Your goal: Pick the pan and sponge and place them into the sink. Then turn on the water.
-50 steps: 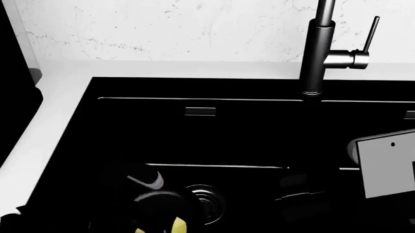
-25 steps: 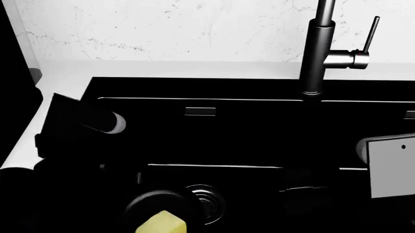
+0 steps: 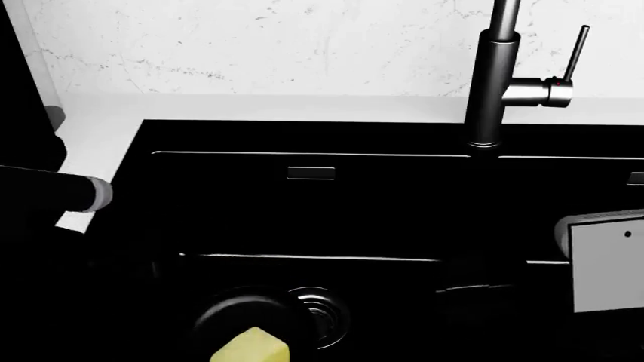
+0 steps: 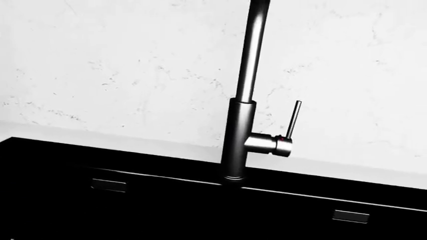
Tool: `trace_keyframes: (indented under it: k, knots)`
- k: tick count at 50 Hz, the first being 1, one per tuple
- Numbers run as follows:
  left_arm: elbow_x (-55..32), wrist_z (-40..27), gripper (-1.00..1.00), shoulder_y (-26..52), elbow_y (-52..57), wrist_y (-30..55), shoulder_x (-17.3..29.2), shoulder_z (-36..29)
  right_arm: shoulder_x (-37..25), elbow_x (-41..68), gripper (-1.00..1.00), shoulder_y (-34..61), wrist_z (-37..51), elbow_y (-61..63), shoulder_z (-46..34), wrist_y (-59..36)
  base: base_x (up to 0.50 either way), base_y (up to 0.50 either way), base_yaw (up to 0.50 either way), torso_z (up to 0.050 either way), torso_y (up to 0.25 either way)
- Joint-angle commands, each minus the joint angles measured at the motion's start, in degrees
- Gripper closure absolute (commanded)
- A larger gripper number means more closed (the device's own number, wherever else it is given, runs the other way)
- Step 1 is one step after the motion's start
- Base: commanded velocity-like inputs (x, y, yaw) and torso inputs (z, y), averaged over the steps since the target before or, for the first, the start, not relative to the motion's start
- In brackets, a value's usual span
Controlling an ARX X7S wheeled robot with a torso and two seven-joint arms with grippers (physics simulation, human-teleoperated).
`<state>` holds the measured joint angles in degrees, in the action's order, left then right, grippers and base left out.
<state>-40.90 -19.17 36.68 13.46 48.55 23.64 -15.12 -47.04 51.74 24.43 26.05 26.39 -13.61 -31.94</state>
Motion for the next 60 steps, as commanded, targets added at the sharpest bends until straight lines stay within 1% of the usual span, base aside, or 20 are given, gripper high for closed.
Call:
trace_keyframes:
  k: [1, 6, 21, 45, 60]
  knots:
    - [-2.31, -2.05, -1.00, -2.84, 3.19, 1.23, 1.31, 2.55, 0.42, -1.80, -1.00, -0.10, 0.13, -0.56, -0.82, 0.48, 0.00, 0.00, 0.00, 0.000, 0.000]
    - [-2.92, -1.81, -1.00, -3.11, 3.64, 1.32, 2.14, 3.28, 0.21, -2.07, -1.00, 0.60, 0.43, -0.11, -1.03, -0.01, 0.00, 0.00, 0.00, 0.000, 0.000]
    - [-2.01, -2.18, -1.00, -1.68, 2.49, 1.06, 1.13, 1.93, 0.52, -2.43, -1.00, -0.02, 0.26, -0.55, -1.21, 0.57, 0.01, -0.17, 0.00, 0.000, 0.000]
    - [-2.65, -1.60, -1.00, -1.81, 2.13, 0.78, 2.17, 2.38, 0.49, -2.13, -1.00, -0.57, 0.68, -0.30, -0.98, 0.67, 0.02, -0.28, 0.00, 0.000, 0.000]
    - [-1.70, -1.80, -1.00, -1.31, 0.56, -0.01, 0.93, 1.04, 0.53, -2.30, -1.00, -0.53, 0.83, -0.39, -1.25, 0.48, 0.02, -0.28, 0.00, 0.000, 0.000]
